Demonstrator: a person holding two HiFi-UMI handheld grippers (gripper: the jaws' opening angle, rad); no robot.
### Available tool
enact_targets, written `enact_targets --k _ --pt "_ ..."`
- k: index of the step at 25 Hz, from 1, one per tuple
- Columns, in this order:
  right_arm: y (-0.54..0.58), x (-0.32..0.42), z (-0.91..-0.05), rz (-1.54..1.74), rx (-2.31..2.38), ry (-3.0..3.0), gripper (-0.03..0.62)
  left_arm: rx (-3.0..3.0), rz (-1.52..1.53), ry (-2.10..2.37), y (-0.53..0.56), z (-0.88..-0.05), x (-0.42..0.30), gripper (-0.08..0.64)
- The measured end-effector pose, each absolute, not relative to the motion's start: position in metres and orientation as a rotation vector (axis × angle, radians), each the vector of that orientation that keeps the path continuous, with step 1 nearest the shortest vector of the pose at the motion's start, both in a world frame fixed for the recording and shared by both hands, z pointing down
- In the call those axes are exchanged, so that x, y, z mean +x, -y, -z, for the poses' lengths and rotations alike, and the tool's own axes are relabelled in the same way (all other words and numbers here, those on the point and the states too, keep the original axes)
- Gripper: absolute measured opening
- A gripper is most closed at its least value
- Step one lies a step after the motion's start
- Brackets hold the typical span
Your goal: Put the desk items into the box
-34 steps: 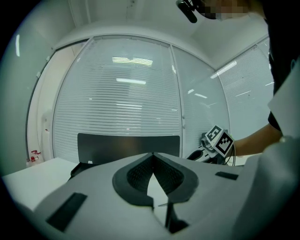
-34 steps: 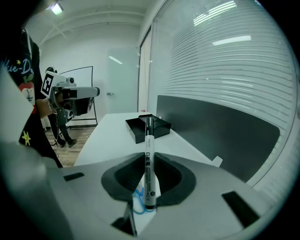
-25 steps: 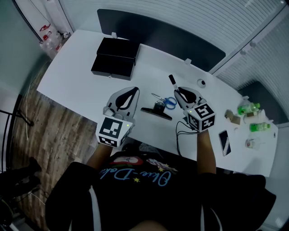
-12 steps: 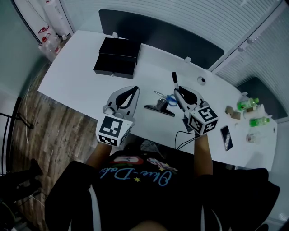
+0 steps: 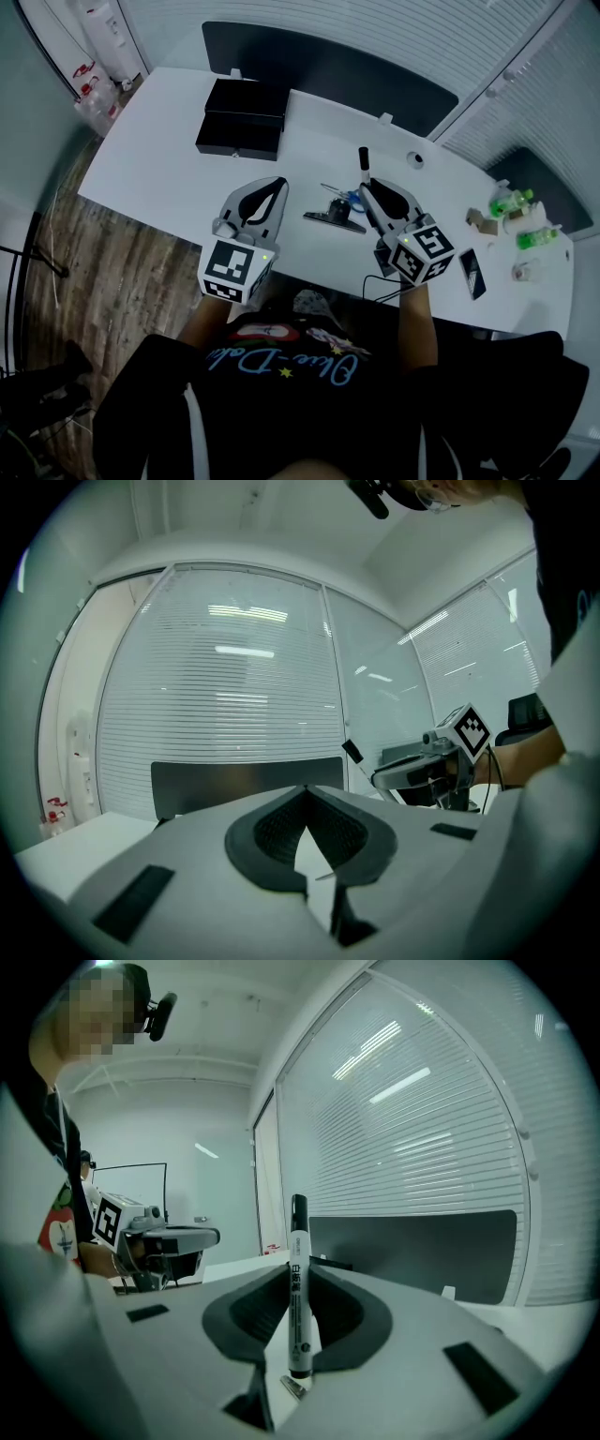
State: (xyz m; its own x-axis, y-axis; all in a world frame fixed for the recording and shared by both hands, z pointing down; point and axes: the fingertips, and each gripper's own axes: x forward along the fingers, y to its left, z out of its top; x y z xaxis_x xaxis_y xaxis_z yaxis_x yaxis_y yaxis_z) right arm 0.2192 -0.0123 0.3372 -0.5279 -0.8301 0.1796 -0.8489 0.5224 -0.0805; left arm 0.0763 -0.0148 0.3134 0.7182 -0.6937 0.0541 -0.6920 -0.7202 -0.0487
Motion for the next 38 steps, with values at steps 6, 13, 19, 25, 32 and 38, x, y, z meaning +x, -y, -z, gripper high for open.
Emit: enact_targets --k 6,13,19,25,32,38 --pt "-0.001 0.206 -0.332 -0.231 1.489 2.646 0.072 -2.879 0.105 -1.144 0.007 -0.312 0.068 0.008" --pt "-0.017 0.194 -0.326 -0.229 1.528 2.665 0.072 -2.887 0.073 -1.121 -0.007 -0.311 0.057 0.008" --pt "-0.029 0.188 -0.322 -0.231 1.566 2.682 0.072 -2.884 0.050 -1.115 -0.017 -0.309 0.047 0.008" --pt "-0.037 0.187 -0.319 -0.214 1.525 2.713 0.072 -2.876 0.006 -1.155 -0.022 -0.305 0.047 0.008" --pt "-0.044 0.209 -0.313 -0.243 1.501 2.748 0.072 -2.880 -0.027 -1.233 -0.027 -0.295 0.062 0.008" --pt "-0.059 0.228 -0.310 -0.270 1.476 2.785 0.072 -2.866 0.024 -1.242 -0.045 -0.298 0.087 0.008"
